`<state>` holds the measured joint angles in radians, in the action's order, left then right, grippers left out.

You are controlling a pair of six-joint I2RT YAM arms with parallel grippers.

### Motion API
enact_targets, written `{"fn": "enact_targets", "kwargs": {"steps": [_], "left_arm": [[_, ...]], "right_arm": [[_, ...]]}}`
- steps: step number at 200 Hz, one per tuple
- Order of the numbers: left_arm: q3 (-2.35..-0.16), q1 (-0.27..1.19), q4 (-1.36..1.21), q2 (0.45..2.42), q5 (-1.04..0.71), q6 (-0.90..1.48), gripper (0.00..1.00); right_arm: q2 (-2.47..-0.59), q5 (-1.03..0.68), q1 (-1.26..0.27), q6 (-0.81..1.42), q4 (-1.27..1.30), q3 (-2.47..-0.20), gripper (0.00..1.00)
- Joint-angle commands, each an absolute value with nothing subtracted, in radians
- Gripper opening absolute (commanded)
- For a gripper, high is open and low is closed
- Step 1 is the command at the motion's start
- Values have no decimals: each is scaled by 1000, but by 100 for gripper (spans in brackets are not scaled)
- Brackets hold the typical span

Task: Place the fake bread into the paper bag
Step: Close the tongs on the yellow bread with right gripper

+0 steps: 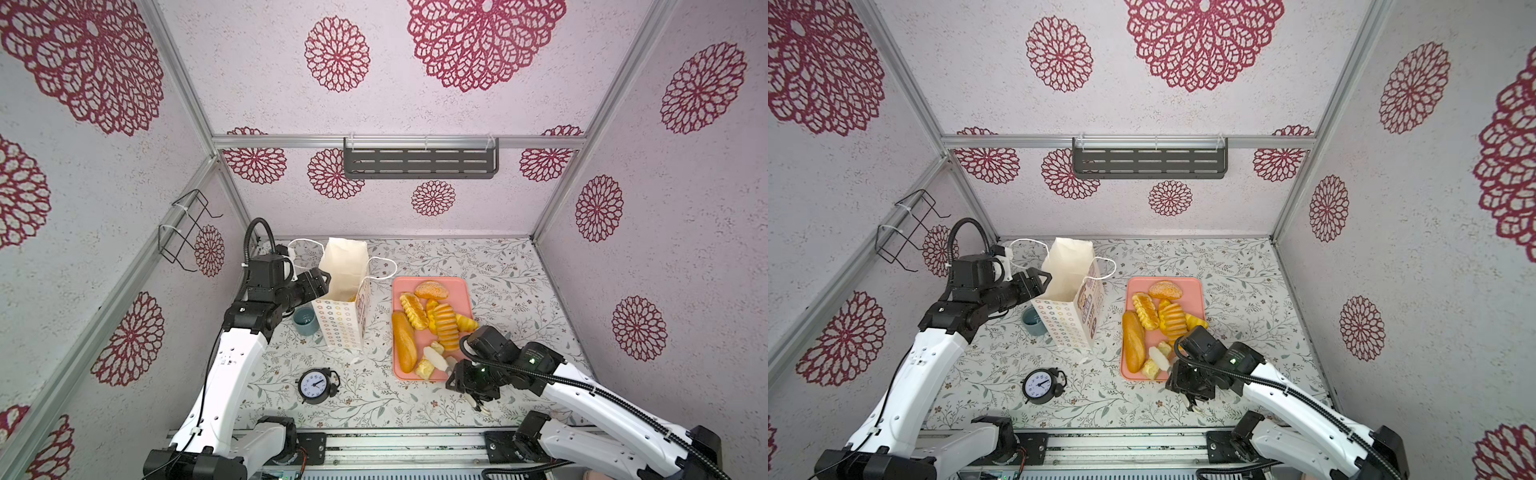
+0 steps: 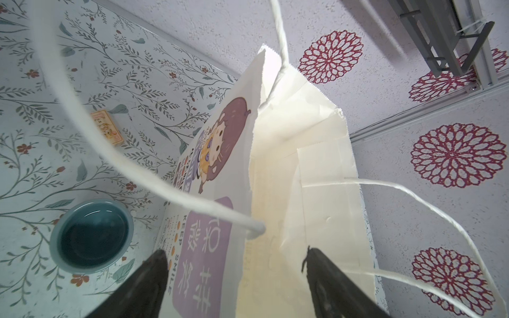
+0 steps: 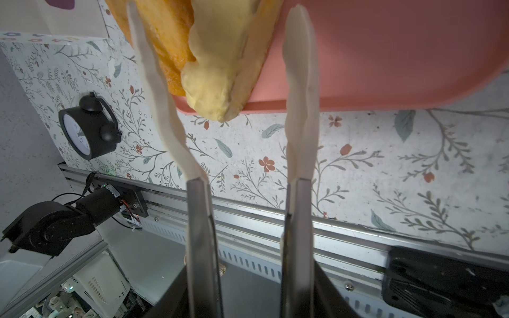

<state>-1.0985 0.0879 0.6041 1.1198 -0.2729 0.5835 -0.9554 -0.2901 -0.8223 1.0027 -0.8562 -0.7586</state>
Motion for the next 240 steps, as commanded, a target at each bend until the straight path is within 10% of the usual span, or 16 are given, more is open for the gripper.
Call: {"fn": "enact_targets", "kwargs": {"steps": [1, 240], "left_arm": [[-1089, 98, 580, 1123, -268, 571, 82], [-1121, 98, 578, 1148, -280, 599, 81]], "right_arm": [[-974, -307, -827, 983, -816, -769, 51], [-789, -237, -828, 985, -821, -774, 23]]}}
